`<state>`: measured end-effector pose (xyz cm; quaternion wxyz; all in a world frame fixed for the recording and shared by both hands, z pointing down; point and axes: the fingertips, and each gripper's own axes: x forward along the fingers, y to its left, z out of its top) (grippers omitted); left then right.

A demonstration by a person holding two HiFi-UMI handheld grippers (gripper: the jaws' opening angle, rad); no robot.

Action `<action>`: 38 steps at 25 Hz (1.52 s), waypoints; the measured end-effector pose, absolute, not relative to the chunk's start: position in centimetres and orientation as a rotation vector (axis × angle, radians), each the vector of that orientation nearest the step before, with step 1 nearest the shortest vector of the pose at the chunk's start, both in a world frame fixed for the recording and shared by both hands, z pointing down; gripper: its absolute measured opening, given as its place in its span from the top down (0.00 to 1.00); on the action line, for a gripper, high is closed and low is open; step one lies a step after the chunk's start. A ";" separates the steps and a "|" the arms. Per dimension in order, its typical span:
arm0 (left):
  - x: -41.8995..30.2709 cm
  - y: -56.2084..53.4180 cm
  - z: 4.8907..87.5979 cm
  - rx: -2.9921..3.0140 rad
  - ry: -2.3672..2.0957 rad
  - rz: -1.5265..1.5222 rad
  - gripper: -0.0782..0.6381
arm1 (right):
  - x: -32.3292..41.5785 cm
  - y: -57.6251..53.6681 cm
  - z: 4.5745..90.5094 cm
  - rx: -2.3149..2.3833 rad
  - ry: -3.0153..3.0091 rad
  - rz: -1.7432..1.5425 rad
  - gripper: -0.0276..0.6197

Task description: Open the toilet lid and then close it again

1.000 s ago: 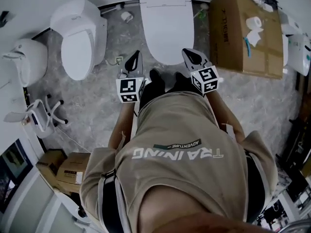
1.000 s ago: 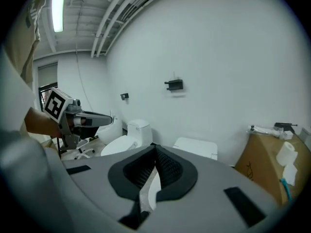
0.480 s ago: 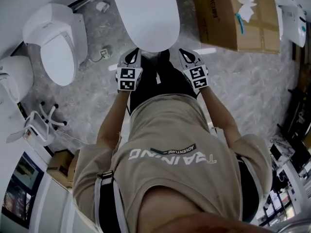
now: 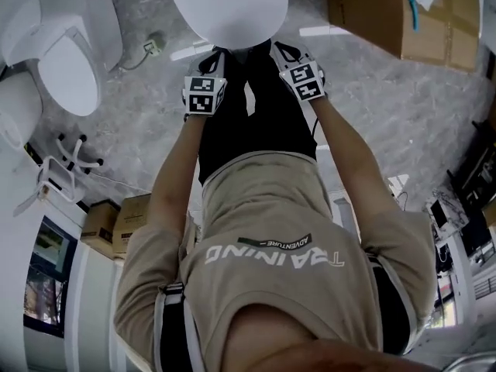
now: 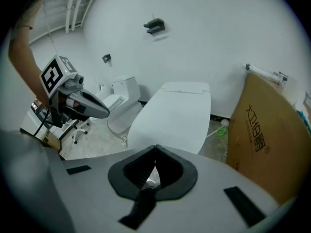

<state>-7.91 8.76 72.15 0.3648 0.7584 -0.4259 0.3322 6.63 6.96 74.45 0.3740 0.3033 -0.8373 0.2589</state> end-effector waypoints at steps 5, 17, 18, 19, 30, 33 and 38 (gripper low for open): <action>-9.1 10.3 79.9 1.701 -1.159 0.775 0.89 | 8.0 7.6 81.5 0.720 -2.050 0.758 0.94; -11.9 14.2 90.9 1.541 -1.159 0.847 0.89 | 10.2 9.2 90.6 0.623 -1.984 0.801 0.94; -11.9 14.4 91.6 1.539 -1.153 0.856 0.89 | 10.1 9.3 91.1 0.631 -1.986 0.805 0.94; -11.9 14.7 92.3 1.544 -1.148 0.870 0.89 | 9.9 9.3 91.5 0.637 -1.991 0.804 0.94; -9.7 13.2 93.0 1.701 -1.189 0.884 0.89 | 7.4 8.5 92.1 0.615 -2.086 0.691 0.94; -9.6 12.2 92.5 1.707 -1.217 0.884 0.89 | 7.6 8.0 91.8 0.634 -2.102 0.670 0.94; -8.5 12.5 92.0 1.845 -1.125 0.975 0.89 | 7.5 8.0 91.8 0.657 -2.109 0.631 0.94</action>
